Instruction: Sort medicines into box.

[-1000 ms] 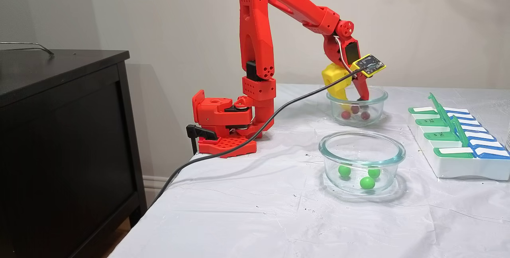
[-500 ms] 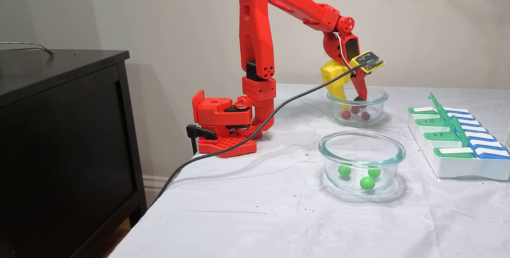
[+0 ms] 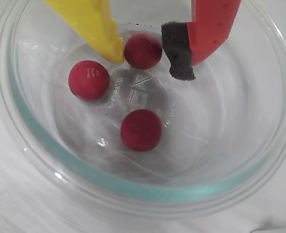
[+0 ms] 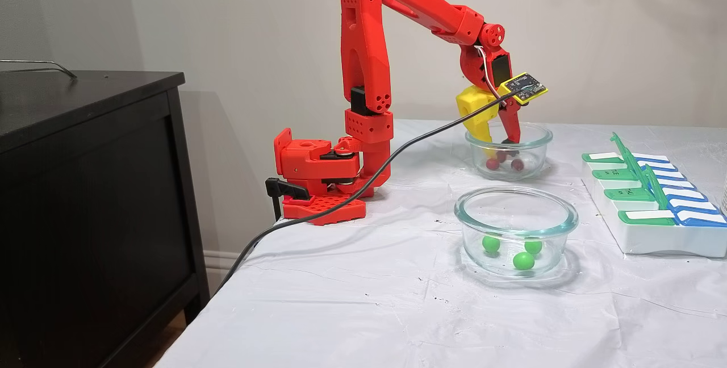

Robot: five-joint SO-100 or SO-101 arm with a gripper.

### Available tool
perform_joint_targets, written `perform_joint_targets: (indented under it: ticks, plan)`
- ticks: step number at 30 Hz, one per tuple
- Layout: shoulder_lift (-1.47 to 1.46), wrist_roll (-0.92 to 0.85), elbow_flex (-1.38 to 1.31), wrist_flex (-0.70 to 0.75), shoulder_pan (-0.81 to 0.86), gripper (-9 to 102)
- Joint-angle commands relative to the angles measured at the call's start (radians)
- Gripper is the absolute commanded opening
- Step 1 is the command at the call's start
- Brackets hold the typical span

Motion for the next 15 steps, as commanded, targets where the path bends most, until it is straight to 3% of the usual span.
perform_joint_targets:
  ticks: [1, 15]
  plan:
    - [0.02, 0.003, -0.054, 0.003, -0.04, 16]
    - [0.0, 0.021, -0.143, 0.118, -0.089, 19]
